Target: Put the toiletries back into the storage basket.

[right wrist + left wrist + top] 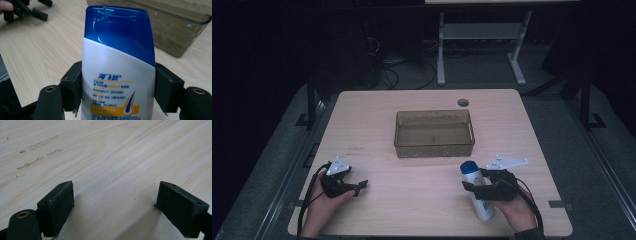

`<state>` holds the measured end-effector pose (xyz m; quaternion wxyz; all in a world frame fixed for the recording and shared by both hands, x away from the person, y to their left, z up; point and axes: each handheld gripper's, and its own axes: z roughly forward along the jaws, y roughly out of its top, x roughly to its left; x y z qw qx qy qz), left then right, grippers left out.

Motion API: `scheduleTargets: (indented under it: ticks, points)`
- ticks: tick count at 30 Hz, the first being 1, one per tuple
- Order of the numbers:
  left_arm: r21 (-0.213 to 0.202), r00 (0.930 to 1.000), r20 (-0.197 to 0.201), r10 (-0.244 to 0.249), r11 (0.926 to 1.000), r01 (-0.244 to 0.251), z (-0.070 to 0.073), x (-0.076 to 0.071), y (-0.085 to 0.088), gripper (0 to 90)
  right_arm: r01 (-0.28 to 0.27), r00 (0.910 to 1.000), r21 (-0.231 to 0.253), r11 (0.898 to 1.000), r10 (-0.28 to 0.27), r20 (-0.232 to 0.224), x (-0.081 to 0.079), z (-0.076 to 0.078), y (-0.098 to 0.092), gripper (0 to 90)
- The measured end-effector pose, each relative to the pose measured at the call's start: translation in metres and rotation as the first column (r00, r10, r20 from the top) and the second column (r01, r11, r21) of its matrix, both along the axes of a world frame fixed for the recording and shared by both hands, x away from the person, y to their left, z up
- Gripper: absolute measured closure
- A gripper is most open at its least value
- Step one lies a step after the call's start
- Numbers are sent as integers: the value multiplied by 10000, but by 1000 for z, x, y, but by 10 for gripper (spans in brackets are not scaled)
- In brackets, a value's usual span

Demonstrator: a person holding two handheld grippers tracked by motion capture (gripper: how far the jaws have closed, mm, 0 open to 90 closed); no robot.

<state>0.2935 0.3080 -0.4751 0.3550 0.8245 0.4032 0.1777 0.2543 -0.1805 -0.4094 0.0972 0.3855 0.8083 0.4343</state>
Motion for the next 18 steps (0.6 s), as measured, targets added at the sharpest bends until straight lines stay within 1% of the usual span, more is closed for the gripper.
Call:
scheduleTargets:
  ticks: [5,11,18]
  points:
    - [0,10000,0,-1,10000,1,0,0,0,131,111,9993,478,9988,-129,363,-4,3,-10,336]
    - [3,10000,-5,0,10000,0,0,0,0,131,286,9974,757,9967,-334,633,-10,5,-19,337]
    - [4,10000,-3,-3,10000,3,0,0,0,131,583,9929,1384,9887,-719,950,-14,6,-33,336]
